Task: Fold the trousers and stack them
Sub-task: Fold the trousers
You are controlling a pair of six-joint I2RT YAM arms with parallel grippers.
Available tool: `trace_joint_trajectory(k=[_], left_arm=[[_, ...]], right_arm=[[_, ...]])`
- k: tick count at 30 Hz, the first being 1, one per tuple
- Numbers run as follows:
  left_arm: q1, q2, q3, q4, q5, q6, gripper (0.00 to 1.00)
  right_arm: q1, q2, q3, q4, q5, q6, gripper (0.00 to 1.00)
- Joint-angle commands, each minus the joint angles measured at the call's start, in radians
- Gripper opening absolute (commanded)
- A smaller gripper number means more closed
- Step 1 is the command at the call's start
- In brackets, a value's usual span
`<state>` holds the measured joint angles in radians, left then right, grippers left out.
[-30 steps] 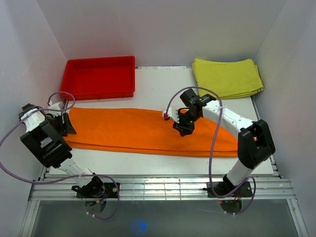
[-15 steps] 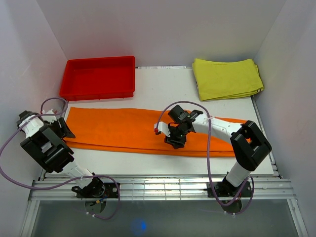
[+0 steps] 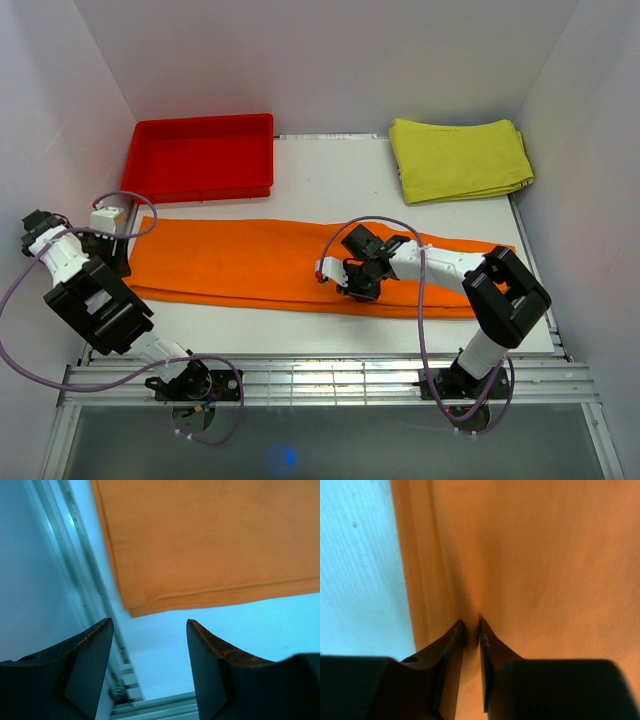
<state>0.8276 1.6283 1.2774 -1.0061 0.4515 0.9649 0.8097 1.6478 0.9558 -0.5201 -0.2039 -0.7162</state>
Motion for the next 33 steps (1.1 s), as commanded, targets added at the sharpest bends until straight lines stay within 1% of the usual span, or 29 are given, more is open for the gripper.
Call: trace_joint_trajectory(k=[1,2,3,5,6,7,8,9,10,11,15,19,28,33], left_arm=[[0.004,-0.010,0.056,-0.075,0.010,0.389,0.67],[0.005,-0.002,0.056,-0.107,0.013,0.444,0.62],[0.005,-0.004,0.051,-0.112,0.013,0.537,0.61],[0.005,-0.015,0.027,-0.115,0.027,0.633,0.61],[0.005,-0.022,0.016,-0.115,0.033,0.681,0.57],[0.004,-0.024,0.001,-0.117,0.042,0.760,0.55],[0.002,-0.025,-0.009,-0.121,0.047,0.796,0.53],[0.002,-0.025,-0.015,-0.121,0.050,0.828,0.49],[0.001,-0.021,-0.024,-0.121,0.050,0.877,0.48],[-0.001,-0.016,-0.035,-0.123,0.044,0.896,0.47],[-0.012,0.018,-0.050,-0.135,0.026,0.954,0.40],[-0.030,0.016,-0.096,-0.124,0.003,1.028,0.38],[-0.084,0.045,-0.099,-0.109,-0.030,1.005,0.33],[-0.094,0.064,-0.079,-0.169,-0.036,1.005,0.32]], right_arm=[[-0.029,0.043,-0.060,0.012,0.052,-0.006,0.18],[-0.036,0.040,-0.051,0.009,0.052,-0.006,0.17],[-0.041,0.034,-0.043,0.003,0.051,-0.002,0.16],[-0.061,0.014,-0.022,-0.017,0.034,-0.009,0.15],[-0.066,0.006,-0.020,-0.033,0.029,-0.014,0.15],[-0.073,-0.011,-0.019,-0.040,0.026,-0.023,0.13],[-0.078,-0.016,-0.022,-0.043,0.029,-0.026,0.13],[-0.081,-0.022,-0.023,-0.046,0.032,-0.026,0.12],[-0.084,-0.026,-0.023,-0.052,0.034,-0.025,0.09],[-0.084,-0.028,-0.023,-0.057,0.038,-0.022,0.08],[-0.089,-0.040,-0.028,-0.075,0.021,-0.014,0.08],[-0.089,-0.063,-0.028,-0.084,0.012,-0.011,0.08],[-0.101,-0.118,0.006,-0.136,-0.028,-0.023,0.08],[-0.106,-0.109,0.027,-0.150,-0.038,-0.031,0.08]])
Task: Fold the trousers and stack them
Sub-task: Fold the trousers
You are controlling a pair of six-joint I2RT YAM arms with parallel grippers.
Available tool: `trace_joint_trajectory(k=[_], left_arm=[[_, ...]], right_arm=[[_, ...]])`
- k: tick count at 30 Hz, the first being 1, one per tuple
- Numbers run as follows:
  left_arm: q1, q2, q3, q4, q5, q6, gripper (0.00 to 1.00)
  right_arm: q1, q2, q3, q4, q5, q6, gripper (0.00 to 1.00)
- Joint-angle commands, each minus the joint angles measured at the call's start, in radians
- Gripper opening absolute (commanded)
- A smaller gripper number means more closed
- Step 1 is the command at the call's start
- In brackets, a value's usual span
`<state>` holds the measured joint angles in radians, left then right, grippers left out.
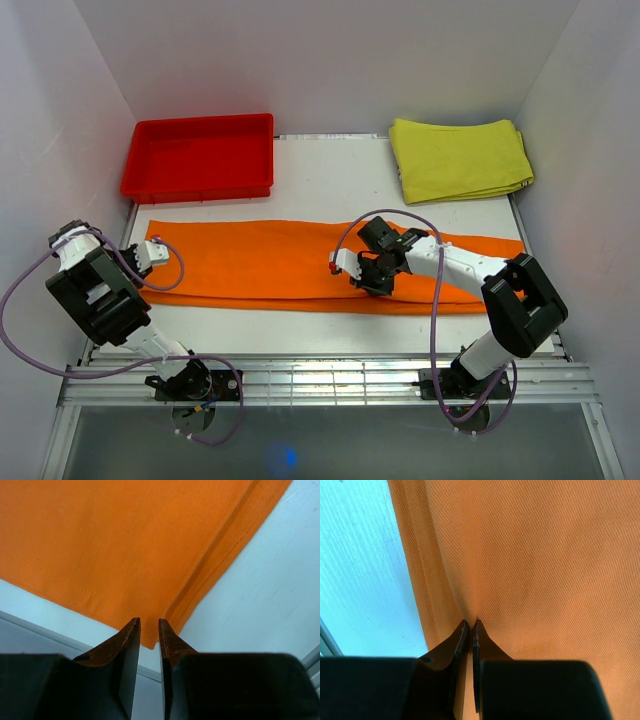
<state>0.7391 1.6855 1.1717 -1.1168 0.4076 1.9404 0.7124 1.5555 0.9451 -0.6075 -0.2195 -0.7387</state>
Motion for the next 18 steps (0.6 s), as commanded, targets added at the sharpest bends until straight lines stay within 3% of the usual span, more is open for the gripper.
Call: trace_joint_trajectory(k=[1,11,18], left_arm=[[-0.007,0.009,0.029,-0.075,0.008,0.032,0.33],[-0.012,0.013,-0.017,-0.097,-0.044,0.068,0.34],[-0.027,0.037,-0.044,0.052,-0.049,-0.015,0.23]], right_arm=[[-0.008,-0.012,0.043,-0.066,-0.024,-0.008,0.08],[-0.013,0.005,0.066,-0.075,-0.027,-0.002,0.08],[-0.024,0.008,0.080,-0.087,-0.024,-0.004,0.08]])
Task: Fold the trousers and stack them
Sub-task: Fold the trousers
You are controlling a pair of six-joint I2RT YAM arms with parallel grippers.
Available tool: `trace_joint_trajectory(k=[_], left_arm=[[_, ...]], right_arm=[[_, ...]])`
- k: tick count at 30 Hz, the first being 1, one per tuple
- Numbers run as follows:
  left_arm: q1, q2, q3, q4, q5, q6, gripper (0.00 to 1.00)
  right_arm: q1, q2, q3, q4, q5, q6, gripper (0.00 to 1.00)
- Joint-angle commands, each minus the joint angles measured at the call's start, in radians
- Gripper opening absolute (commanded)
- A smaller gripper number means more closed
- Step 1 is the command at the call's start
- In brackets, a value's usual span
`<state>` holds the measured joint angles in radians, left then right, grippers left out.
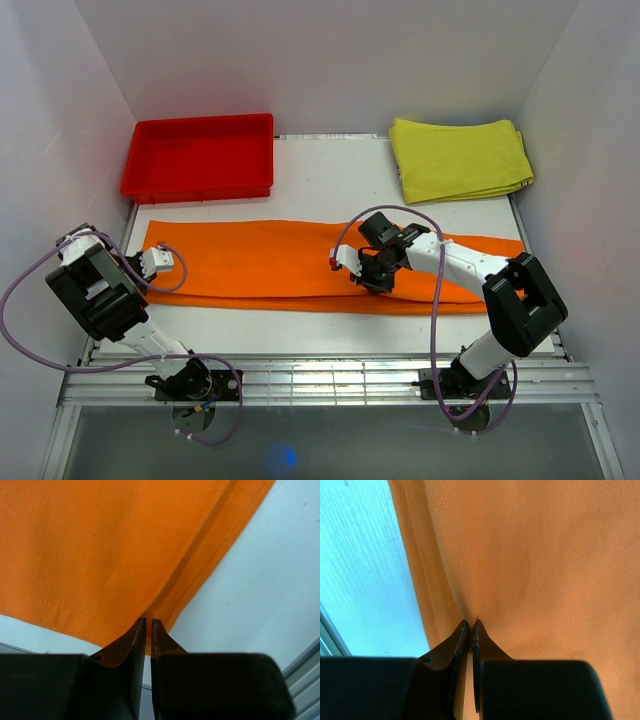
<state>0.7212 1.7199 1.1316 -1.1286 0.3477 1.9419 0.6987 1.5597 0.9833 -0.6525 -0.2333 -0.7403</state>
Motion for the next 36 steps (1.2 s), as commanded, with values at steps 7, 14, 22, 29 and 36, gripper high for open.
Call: trace_joint_trajectory(k=[7,14,22,29,36], left_arm=[[-0.016,-0.003,0.037,0.076,0.054,-0.046,0.00],[-0.014,-0.005,0.243,-0.055,0.126,-0.135,0.00],[0.012,-0.049,0.281,-0.168,0.136,-0.124,0.00],[0.000,-0.155,-0.018,-0.021,0.160,-0.070,0.40],[-0.043,-0.137,-0.121,0.092,0.079,-0.100,0.42]], right_arm=[[-0.027,0.013,0.077,-0.058,-0.015,-0.005,0.08],[-0.044,-0.032,0.172,-0.154,-0.034,-0.021,0.08],[-0.041,-0.112,0.043,-0.176,-0.054,-0.045,0.08],[-0.038,-0.032,0.012,-0.095,-0.077,-0.015,0.08],[-0.036,0.066,0.054,-0.084,-0.100,-0.011,0.08]])
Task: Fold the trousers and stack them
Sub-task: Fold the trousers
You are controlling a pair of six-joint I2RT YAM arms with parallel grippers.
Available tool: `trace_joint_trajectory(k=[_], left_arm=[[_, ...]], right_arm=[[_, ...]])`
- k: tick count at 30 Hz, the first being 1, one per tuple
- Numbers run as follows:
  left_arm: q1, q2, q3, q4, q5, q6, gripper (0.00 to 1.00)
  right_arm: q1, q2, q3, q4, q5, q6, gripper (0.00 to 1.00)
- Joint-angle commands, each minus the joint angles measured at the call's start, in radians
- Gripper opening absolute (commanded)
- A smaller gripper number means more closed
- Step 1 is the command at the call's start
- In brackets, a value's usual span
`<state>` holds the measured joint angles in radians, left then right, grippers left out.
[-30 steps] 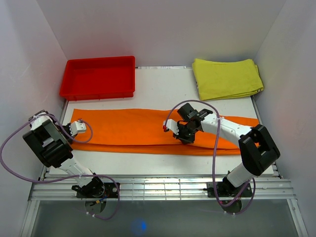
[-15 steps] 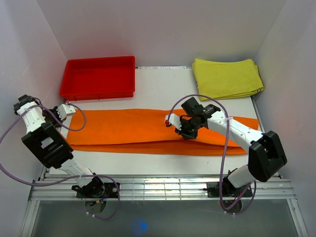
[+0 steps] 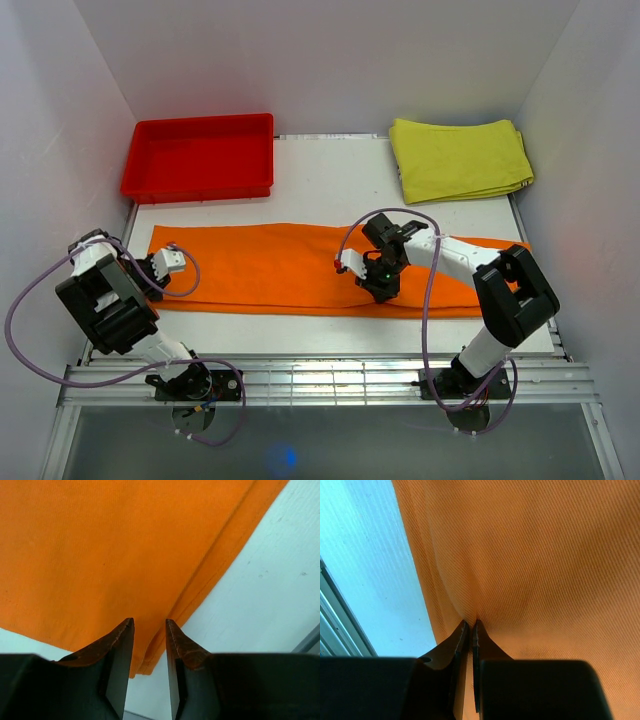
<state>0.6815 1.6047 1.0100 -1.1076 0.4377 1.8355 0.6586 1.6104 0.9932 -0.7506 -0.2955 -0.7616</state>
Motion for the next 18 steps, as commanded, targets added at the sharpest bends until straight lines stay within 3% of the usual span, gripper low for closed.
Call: trace_joint_trajectory(k=[1,9,18], left_arm=[[-0.003,-0.012,0.005,0.081,-0.014,0.004,0.42],[-0.007,0.021,0.027,0.104,-0.048,0.031,0.42],[-0.005,0.043,0.081,0.000,-0.051,0.062,0.47]], right_arm=[[0.004,0.019,0.047,0.011,-0.037,0.011,0.08],[0.004,0.036,0.059,0.004,-0.040,0.008,0.08],[0.003,0.123,0.067,0.002,-0.018,0.059,0.08]])
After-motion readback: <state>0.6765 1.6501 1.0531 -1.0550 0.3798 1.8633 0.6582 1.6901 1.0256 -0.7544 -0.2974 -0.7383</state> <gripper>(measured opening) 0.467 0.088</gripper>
